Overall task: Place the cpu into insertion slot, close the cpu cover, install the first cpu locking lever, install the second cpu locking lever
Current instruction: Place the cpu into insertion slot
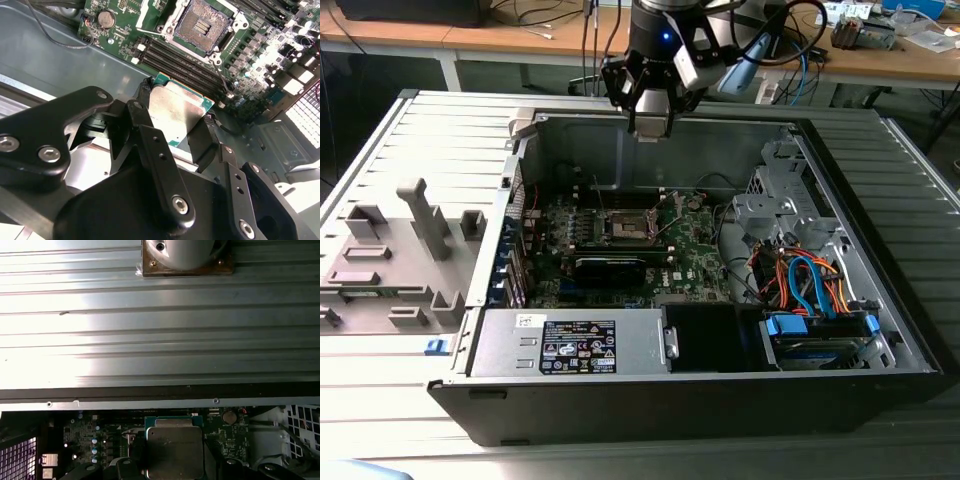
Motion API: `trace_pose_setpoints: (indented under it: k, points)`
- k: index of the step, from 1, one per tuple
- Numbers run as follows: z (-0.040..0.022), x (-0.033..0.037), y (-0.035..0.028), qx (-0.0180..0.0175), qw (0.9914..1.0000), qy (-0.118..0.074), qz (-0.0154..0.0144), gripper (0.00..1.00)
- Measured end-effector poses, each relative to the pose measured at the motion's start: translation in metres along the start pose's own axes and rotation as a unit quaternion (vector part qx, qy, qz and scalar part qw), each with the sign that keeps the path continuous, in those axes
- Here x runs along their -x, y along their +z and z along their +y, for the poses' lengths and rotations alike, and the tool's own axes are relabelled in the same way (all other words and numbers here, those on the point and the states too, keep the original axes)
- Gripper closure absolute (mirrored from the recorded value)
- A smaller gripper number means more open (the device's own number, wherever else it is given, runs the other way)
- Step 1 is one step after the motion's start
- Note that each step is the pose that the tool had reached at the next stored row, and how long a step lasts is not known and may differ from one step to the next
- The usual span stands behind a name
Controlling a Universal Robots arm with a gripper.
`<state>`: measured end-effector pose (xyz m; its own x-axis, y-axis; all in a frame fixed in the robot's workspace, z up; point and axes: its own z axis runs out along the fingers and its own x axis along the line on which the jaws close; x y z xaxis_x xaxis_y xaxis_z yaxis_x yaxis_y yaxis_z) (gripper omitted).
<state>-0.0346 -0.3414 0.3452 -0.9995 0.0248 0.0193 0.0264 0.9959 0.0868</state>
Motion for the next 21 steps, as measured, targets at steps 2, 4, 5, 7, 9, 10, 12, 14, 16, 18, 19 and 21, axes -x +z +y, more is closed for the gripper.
trace_pose_setpoints:
  k: [2, 4, 5, 7, 9, 10, 12, 14, 16, 18, 19, 21]
  points:
    - [-0.0001, 0.0000, 0.0005, 0.0000, 1.00000, 0.000, 0.0000, 0.45]
    - [-0.0001, 0.0000, 0.0009, -0.0001, 1.00000, 0.000, 0.0000, 0.45]
    - [-0.0001, 0.0000, 0.0012, 0.0000, 1.00000, 0.000, 0.0000, 0.45]
    - [-0.0002, 0.0000, 0.0017, 0.0001, 1.00000, 0.000, 0.0000, 0.45]
    - [-0.0002, 0.0000, 0.0022, -0.0001, 1.00000, 0.000, 0.0000, 0.45]
    - [-0.0002, 0.0000, 0.0023, -0.0001, 1.00000, 0.000, 0.0000, 0.45]
    - [-0.0003, 0.0000, 0.0029, 0.0000, 1.00000, 0.000, 0.0000, 0.45]
    - [-0.0003, 0.0000, 0.0033, -0.0001, 1.00000, 0.000, 0.0000, 0.45]
    - [-0.0004, 0.0001, 0.0041, 0.0000, 1.00000, 0.000, 0.0000, 0.45]
    - [-0.0004, 0.0001, 0.0046, -0.0001, 1.00000, 0.000, 0.0000, 0.45]
    - [-0.0005, 0.0001, 0.0049, 0.0000, 1.00000, 0.000, 0.0000, 0.45]
    - [-0.0005, 0.0001, 0.0053, -0.0002, 1.00000, 0.000, 0.0000, 0.45]
